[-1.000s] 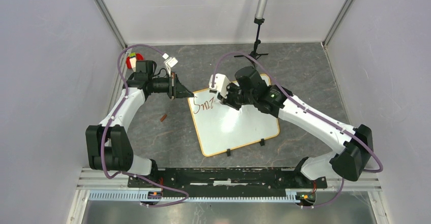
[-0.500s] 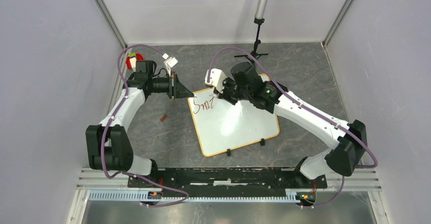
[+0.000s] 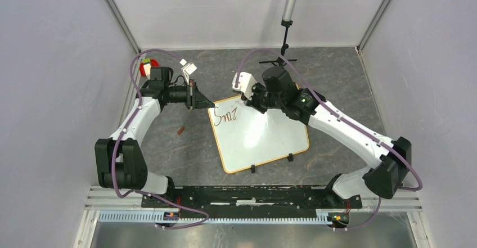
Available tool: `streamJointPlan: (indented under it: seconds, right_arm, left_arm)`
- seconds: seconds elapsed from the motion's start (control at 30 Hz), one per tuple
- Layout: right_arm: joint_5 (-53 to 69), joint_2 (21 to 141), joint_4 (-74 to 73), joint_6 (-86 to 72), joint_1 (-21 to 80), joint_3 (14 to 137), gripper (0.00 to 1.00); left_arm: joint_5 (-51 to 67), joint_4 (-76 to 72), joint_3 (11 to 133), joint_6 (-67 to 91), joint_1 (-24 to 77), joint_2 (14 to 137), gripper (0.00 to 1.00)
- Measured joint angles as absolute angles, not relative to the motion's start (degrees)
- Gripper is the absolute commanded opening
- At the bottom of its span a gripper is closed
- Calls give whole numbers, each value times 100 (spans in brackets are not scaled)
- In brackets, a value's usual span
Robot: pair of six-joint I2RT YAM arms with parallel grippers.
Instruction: Write a sentence on the whiteboard
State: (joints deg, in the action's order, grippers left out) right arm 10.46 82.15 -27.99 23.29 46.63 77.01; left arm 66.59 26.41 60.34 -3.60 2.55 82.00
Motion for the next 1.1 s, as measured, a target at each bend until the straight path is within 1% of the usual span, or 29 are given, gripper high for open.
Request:
streamJointPlan:
  seconds: [0.23,0.6,0.87,1.1]
  right_arm:
    - [1026,7955,-2766,2322,4418,7557,0]
    - [1068,7968,-2724,2320,4418,7345,0]
    - [1452,7867,-2574,2171,4464,6860,0]
    - [1520,7791,-2578,2134,4495,6713,0]
  left_arm:
    - [6659,2639,6034,-360,255,8200,2]
    - [6659,2637,6034,-360,257,8200,2]
    - [6613,2620,6034,-360,255,8204,2]
    - [6617,2617,6034,-360,257,8204,2]
